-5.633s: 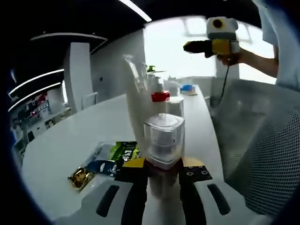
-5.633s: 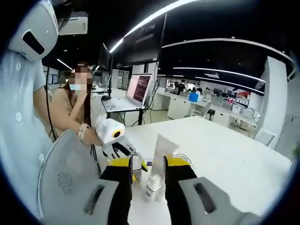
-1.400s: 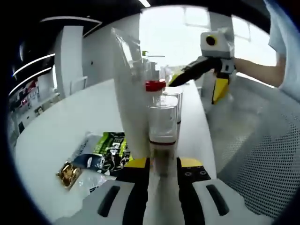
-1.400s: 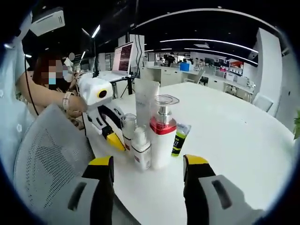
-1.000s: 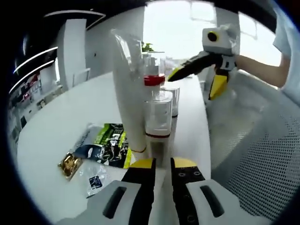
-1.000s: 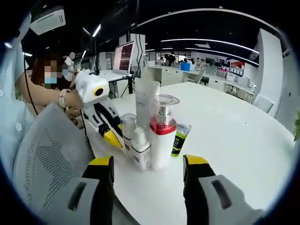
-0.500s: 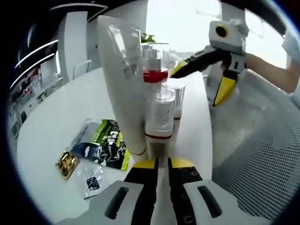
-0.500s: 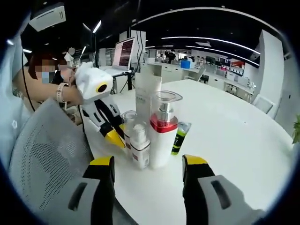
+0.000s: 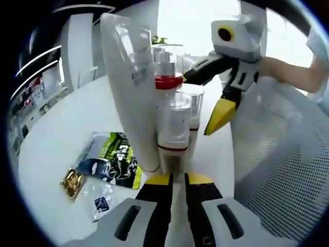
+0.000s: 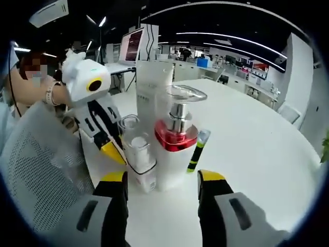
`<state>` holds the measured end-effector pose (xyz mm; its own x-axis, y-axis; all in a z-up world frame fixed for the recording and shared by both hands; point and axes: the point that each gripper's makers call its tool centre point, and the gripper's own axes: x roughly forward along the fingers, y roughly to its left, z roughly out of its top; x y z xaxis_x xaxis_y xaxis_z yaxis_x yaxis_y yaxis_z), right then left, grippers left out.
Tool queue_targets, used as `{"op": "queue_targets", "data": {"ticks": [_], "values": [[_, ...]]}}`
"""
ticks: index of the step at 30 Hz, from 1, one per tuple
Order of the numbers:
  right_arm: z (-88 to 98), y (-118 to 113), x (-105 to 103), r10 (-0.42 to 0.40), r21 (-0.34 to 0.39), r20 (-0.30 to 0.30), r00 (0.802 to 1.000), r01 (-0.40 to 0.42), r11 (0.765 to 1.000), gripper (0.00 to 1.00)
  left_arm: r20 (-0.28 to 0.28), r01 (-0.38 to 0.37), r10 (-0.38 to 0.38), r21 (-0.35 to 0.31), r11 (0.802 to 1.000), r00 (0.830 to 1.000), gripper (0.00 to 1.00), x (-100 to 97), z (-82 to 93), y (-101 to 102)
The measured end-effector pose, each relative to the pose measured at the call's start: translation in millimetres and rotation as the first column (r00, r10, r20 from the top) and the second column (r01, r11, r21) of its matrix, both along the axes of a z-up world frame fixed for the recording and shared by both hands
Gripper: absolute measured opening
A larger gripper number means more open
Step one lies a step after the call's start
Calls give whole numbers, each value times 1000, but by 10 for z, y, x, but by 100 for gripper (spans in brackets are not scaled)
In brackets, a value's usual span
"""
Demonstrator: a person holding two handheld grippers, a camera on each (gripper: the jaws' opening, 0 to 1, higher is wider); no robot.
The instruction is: Arrange the skincare products in the storage area until every visible bottle or jar stands upright without overlapping.
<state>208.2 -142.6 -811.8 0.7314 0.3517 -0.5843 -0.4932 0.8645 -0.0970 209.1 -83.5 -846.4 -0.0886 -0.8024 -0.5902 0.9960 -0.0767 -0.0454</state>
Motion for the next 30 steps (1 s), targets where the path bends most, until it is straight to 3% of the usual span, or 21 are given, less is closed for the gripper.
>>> {"op": "queue_targets", "data": {"ticks": [14, 19, 23, 26, 30], "values": [[-58, -38, 92, 15, -20, -10, 1000, -15, 1000, 54, -3, 24, -24, 3, 1000, 1000, 4, -4, -11, -27], [-118, -106, 61, 20, -71, -30, 999, -23, 997, 51, -1, 21, -21, 5, 1000, 1000, 5, 5, -13, -38], [-141, -75, -2, 24, -38, -43, 999, -26, 999, 44, 4, -5, 5, 1, 1000, 1000, 6, 54, 25, 36], [-186, -51, -37, 39, -31, -59, 998, -41, 999, 40, 42, -61, 61, 11, 998, 997, 6, 196, 21, 112], [-226, -31, -60, 53, -35, -69, 996, -56, 998, 33, 75, -126, 126, -10, 992, 989, 0, 346, 48, 99]]}}
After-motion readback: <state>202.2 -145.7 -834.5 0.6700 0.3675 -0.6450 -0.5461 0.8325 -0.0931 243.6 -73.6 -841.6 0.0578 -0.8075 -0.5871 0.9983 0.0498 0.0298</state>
